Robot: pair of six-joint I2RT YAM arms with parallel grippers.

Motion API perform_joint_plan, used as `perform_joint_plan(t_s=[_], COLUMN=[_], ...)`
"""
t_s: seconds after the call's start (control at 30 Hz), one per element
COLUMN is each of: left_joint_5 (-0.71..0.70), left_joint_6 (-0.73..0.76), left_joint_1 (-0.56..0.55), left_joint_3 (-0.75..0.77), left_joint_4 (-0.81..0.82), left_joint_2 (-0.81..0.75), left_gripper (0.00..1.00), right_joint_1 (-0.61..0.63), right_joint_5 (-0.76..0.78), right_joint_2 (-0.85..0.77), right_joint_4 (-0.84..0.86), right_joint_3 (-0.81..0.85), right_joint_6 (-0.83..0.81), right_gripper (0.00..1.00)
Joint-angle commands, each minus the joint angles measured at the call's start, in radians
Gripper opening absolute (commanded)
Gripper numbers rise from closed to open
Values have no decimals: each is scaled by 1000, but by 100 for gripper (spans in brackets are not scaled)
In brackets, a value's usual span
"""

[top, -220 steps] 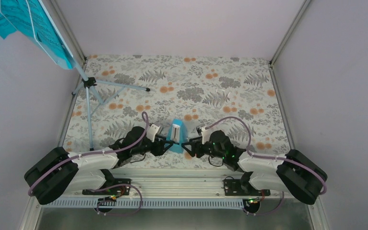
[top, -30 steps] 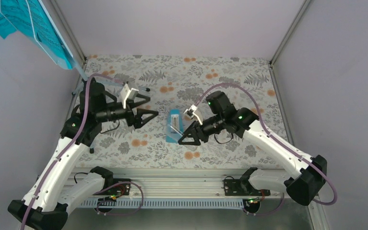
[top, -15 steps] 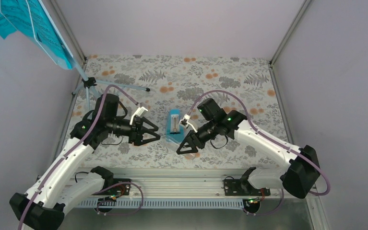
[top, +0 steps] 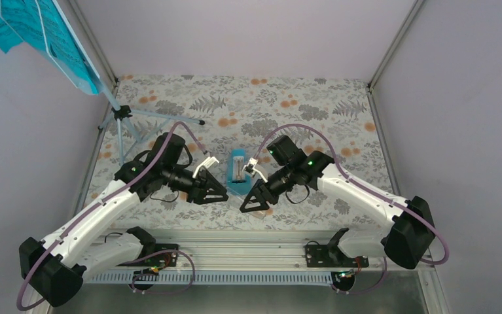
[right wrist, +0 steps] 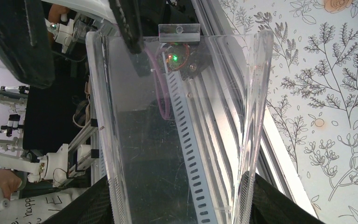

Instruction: Pack up the instrument practice props

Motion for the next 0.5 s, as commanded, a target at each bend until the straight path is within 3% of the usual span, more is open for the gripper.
perform_joint_plan(t_s=[0.0, 0.2, 0.47], left_joint_5=[0, 4, 27], left_joint_6=[19, 53, 59], left_joint_1=[-9, -12, -14], left_joint_3=[-9, -17, -29], left_joint_4=[-17, -53, -49], left_joint_2=[-2, 3, 0], left_gripper=[35, 24, 18], right_joint_1=[12, 12, 12], right_joint_5=[-32, -34, -28], right_joint_2=[4, 18, 30], right_joint_4=[11, 12, 9], right_joint_3=[-6, 2, 3], right_joint_6=[-14, -15, -15], right_gripper=[48, 49, 48])
